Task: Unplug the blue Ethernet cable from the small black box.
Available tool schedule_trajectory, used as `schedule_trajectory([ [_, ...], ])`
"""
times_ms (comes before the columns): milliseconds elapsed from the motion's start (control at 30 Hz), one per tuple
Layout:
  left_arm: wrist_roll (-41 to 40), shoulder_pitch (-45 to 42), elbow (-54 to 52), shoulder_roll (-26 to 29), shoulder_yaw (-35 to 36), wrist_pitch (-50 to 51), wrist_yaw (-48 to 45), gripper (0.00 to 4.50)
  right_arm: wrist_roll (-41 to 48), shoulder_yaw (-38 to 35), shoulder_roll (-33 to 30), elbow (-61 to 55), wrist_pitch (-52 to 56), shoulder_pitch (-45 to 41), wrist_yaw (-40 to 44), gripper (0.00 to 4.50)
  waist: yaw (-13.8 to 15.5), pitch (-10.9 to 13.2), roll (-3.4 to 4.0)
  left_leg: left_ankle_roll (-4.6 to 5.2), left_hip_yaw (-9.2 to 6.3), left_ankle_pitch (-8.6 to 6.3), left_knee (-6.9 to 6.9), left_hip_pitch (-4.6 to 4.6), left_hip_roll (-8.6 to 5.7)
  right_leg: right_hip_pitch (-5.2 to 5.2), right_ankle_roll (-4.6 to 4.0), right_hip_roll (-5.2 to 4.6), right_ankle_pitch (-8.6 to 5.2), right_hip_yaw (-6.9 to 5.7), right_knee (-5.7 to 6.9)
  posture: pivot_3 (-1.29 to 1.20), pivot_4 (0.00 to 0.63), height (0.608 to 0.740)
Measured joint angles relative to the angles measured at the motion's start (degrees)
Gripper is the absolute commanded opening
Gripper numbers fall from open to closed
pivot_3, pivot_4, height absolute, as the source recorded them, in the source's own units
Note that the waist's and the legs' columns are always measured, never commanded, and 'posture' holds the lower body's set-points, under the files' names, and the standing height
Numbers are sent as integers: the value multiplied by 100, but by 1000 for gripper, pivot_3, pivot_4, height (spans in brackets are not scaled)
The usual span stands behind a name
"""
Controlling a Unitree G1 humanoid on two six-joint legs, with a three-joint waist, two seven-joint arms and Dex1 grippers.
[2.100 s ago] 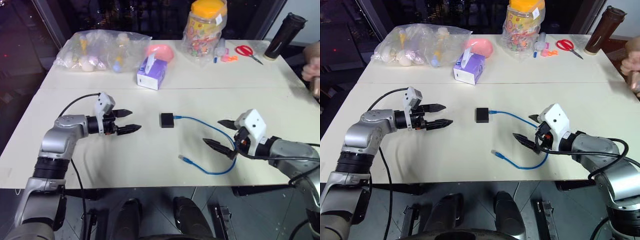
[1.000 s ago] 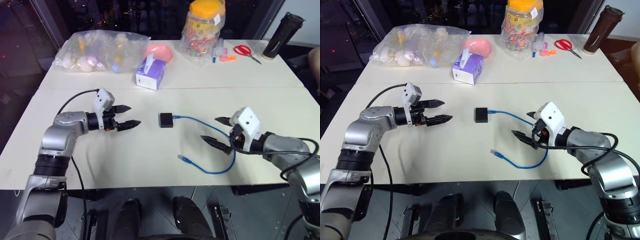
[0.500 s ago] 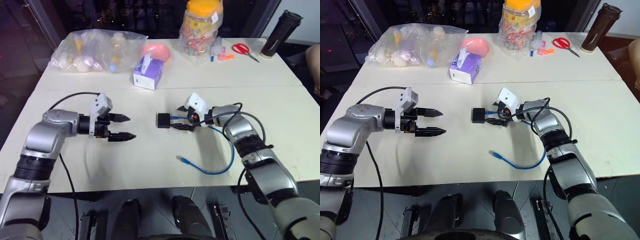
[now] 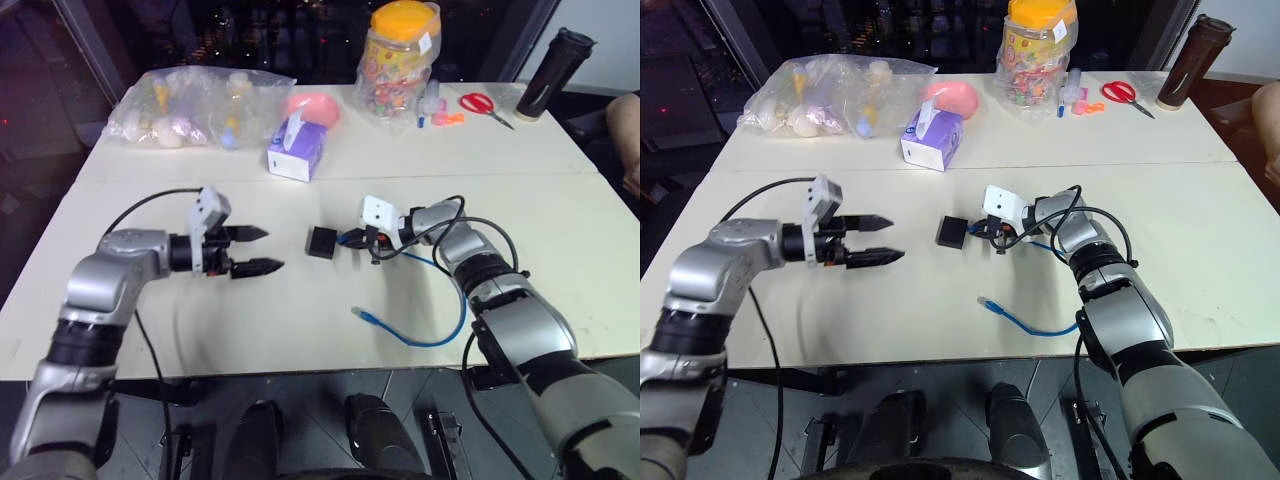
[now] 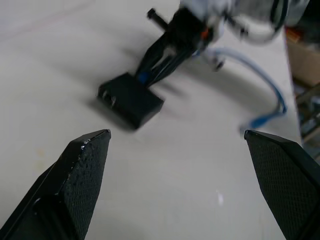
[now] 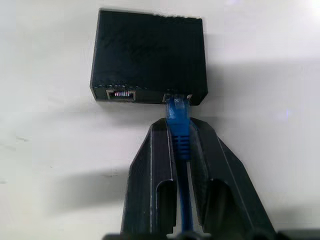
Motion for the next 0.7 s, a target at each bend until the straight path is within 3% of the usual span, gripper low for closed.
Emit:
schedule_trajectory([
  [167, 155, -1340, 2171, -686, -49, -564, -251, 4500, -393, -241, -550, -1797, -698, 683, -1063, 55, 38, -1, -1, -3, -1, 2, -1, -36, 0, -49, 20, 3, 11, 0, 24, 0, 150, 739],
  [333, 741, -2446, 4438, -1318, -104, -1877, -414, 4500, -485, -436, -706, -3368, -324, 1489, -1357, 55, 51, 0, -1, -2, 2, 2, -20, -41, 0, -60, 21, 4, 8, 0, 17, 0, 150, 739],
  [533, 952, -3274, 5778, -1791, 32, -2343, -798, 4500, -583, -516, -688, -4525, 359, 1665, -1550, 55, 54, 0, -2, -2, 4, 1, -15, -46, -3, -59, 22, 3, 8, 3, 13, 0, 150, 739],
  [700, 949, -3399, 6179, -1928, 389, -2366, -960, 2937, -703, -526, -698, -4731, 602, 1797, -1649, 0, 51, 0, -3, -1, 2, 1, -16, -46, -2, -59, 23, 3, 7, 2, 14, 0, 150, 739],
])
